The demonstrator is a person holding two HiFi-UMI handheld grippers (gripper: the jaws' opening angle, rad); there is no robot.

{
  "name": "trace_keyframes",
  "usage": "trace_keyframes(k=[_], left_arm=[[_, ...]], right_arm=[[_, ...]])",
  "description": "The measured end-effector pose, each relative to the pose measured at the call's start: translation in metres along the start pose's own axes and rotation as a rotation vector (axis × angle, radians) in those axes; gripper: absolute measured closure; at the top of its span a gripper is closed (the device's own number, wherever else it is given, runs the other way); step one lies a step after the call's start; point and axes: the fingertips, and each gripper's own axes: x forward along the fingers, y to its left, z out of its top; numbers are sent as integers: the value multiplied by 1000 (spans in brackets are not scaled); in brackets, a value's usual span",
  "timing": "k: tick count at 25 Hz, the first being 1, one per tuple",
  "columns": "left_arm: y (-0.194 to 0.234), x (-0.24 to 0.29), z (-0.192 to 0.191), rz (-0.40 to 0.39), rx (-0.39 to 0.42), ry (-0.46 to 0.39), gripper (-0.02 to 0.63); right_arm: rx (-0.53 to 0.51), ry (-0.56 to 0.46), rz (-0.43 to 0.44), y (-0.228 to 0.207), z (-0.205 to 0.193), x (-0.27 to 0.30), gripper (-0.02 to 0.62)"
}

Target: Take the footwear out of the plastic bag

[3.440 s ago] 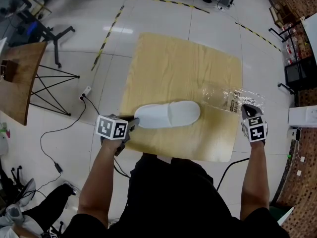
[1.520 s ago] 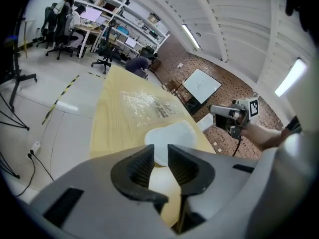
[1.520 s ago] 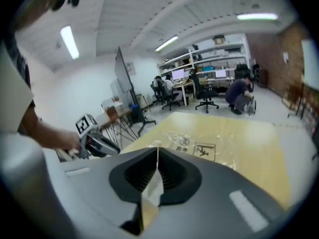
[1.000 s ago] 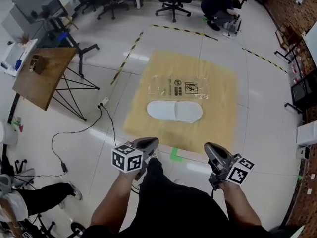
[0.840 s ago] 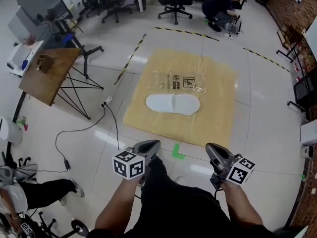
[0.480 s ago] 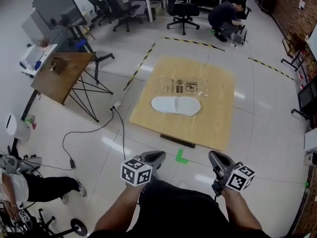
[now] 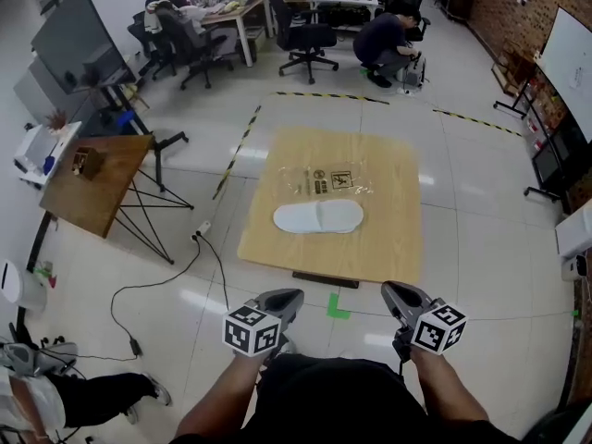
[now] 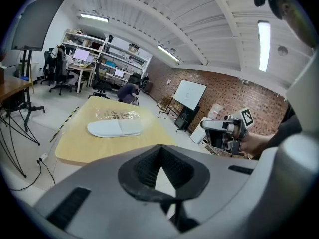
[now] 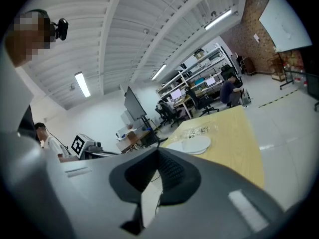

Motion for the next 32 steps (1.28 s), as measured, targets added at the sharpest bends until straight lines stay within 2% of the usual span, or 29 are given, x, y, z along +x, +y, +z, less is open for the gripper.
trace_keyframes(k=[11, 18, 21, 32], left_arm=[[64, -34, 13, -75, 53, 27, 600], [87, -47, 17, -79, 48, 34, 600], [84, -45, 19, -84, 35, 26, 600], [56, -30, 23, -117, 78, 29, 600]], right_arm=[[-67, 9, -185, 29, -17, 44, 595], [-70, 32, -225, 43, -25, 54, 595], [-78, 49, -236, 42, -26, 48, 595], [-92, 58, -261, 26, -19, 27, 595]])
